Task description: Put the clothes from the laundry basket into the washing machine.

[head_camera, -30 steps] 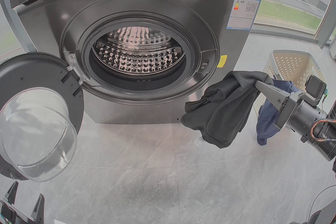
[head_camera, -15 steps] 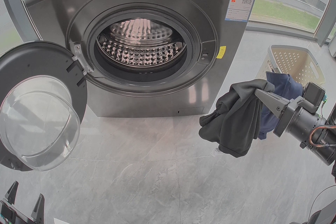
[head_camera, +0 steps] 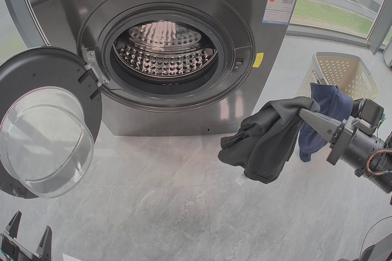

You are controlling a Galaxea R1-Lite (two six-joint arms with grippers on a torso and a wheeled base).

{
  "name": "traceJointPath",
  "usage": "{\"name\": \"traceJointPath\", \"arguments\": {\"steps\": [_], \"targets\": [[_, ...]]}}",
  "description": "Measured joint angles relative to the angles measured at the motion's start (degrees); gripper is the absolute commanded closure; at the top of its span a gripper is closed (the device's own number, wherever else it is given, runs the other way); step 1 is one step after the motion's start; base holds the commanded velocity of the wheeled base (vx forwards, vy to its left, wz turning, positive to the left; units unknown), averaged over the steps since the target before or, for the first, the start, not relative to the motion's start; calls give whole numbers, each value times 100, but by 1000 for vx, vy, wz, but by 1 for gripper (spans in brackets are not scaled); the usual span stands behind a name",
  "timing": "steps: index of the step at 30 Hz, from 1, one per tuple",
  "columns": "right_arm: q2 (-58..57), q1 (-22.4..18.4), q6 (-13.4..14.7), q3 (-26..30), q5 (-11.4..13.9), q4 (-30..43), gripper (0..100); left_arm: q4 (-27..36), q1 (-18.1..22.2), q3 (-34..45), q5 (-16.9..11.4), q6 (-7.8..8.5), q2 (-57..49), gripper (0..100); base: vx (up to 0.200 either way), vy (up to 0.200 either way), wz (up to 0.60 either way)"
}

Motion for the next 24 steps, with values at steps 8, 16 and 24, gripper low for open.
{"name": "traceJointPath", "arguments": {"steps": [8, 16, 24], "targets": [[-7, -187, 280, -24, 33, 5, 100, 0, 0, 0, 5, -11, 0, 0, 0, 0, 0], [-28, -286, 272, 17, 34, 0, 100, 0, 0, 0, 6, -11, 0, 0, 0, 0, 0], [-30, -269, 261, 28, 48, -5, 100, 0, -2, 0, 9, -11, -2, 0, 0, 0, 225]]}}
